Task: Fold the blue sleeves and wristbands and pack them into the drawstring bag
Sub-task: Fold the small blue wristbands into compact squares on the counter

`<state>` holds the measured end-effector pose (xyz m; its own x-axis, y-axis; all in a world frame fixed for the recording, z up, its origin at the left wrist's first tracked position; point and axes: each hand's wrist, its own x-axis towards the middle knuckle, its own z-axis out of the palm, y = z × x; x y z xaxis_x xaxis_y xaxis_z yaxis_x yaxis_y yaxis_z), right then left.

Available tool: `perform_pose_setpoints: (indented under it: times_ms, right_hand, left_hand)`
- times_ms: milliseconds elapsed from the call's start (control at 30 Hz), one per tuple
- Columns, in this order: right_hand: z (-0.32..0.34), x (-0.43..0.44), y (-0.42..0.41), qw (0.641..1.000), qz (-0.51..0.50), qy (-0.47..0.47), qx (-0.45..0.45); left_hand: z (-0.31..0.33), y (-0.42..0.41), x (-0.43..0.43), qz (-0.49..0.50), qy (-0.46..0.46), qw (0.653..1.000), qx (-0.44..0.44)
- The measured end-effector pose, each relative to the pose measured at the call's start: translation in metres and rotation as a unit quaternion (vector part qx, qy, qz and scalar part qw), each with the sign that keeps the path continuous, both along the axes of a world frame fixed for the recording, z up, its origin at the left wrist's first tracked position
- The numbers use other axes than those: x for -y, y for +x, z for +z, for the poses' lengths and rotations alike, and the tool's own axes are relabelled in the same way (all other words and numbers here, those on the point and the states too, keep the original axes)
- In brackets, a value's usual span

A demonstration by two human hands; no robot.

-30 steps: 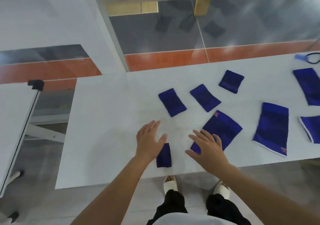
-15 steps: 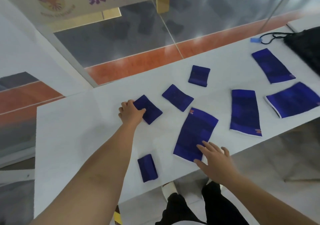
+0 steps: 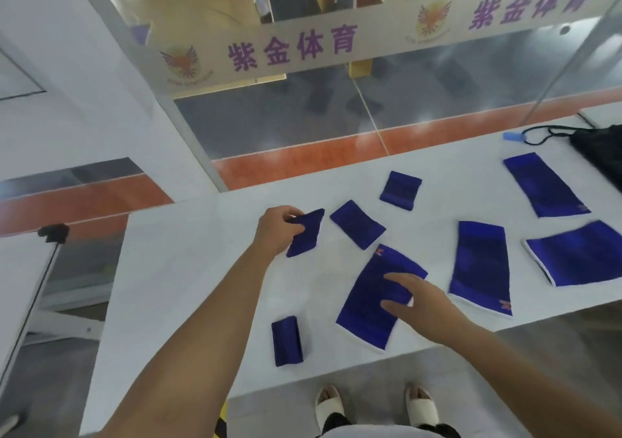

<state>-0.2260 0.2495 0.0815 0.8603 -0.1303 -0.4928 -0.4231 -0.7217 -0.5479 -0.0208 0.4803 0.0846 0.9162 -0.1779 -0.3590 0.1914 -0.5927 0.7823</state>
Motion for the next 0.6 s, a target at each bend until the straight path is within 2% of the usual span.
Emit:
perform_pose_setpoints:
  times_ms: [100,233,367,433,600]
  right_hand:
    - [0.036,0.013,0.017,0.992,-0.052,0.087,0.078]
    - [0.088,0.032,0.029,0.960,-0.063,0.219,0.165]
    - [0.128,0.045,0.023,0.916,-0.005,0.369,0.157]
    - [0.132,0.051,0.016,0.908,0.001,0.390,0.151]
    - [0.119,0.073,-0.002,0.905,-0.062,0.399,0.132]
  left_hand:
    - [0.050,-0.030,0.012,-0.036,-0.033,0.999,0.021]
    - [0.120,-0.075,0.028,-0.041,-0.135,0.990,0.012]
    - [0.155,-0.113,0.050,-0.028,-0.226,0.974,0.009]
    - [0.153,-0.128,0.065,-0.013,-0.235,0.972,-0.001]
    - [0.128,-0.162,0.102,0.065,-0.277,0.956,-0.074]
